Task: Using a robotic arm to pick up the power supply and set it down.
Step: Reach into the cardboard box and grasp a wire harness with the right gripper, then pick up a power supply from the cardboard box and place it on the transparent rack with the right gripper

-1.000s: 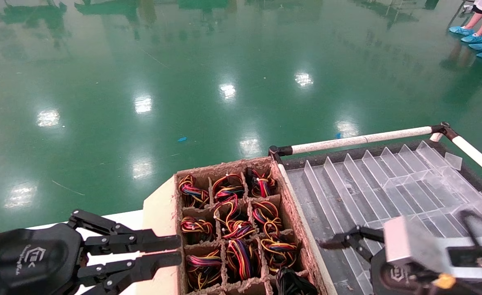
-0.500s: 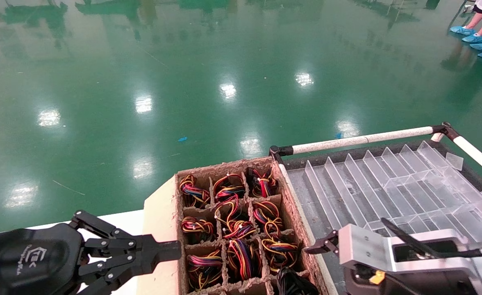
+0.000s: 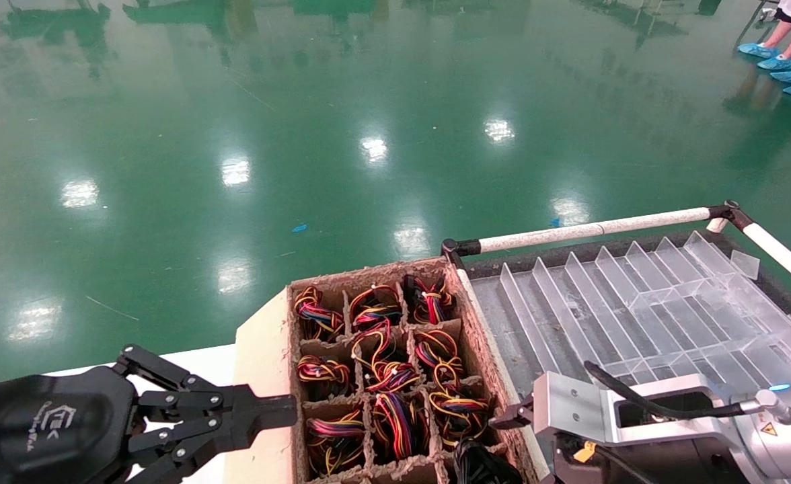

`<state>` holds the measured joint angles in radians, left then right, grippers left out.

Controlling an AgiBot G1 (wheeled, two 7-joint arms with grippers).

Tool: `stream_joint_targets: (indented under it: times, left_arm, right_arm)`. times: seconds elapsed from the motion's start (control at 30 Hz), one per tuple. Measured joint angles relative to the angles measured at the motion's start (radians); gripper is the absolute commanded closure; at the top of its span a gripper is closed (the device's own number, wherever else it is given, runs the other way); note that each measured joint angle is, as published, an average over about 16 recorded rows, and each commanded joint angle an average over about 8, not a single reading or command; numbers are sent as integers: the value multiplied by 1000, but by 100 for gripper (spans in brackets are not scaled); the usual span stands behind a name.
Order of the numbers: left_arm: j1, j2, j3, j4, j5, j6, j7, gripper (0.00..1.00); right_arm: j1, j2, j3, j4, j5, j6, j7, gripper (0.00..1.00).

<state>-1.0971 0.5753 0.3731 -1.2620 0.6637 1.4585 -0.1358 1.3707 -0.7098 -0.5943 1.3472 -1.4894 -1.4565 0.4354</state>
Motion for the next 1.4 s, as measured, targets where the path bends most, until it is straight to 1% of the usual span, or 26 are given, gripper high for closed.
stream_joint_targets:
  times: [0.33, 0.4, 0.53, 0.73, 0.9, 0.93, 1.0, 1.07, 1.4]
  left_arm:
    - [0, 0, 0, 0, 0, 0, 0, 100]
    - [0, 0, 0, 0, 0, 0, 0, 98]
    - [0, 0, 0, 0, 0, 0, 0, 84]
    - [0, 0, 0, 0, 0, 0, 0, 55]
    - [0, 0, 0, 0, 0, 0, 0, 18]
    - [0, 0, 0, 0, 0, 0, 0, 12]
    - [0, 0, 0, 0, 0, 0, 0, 3]
    - [0, 0, 0, 0, 0, 0, 0, 0]
    - [0, 0, 0, 0, 0, 0, 0, 0]
  right_arm:
    - [15, -15, -22, 0, -43, -4, 11, 100]
    - [18, -17, -26, 0, -49, -6, 14, 100]
    - [23, -19, -31, 0, -57, -8, 17, 100]
    - [29, -19, -35, 1, -61, -13, 20, 100]
    - [35, -15, -31, 1, -50, -14, 19, 100]
    - [37, -14, -29, 1, -47, -14, 18, 100]
    - [39, -10, -24, 2, -37, -12, 16, 100]
    - [42, -6, -16, 2, -24, -10, 12, 100]
    - [68, 23, 48, 2, 84, 2, -27, 100]
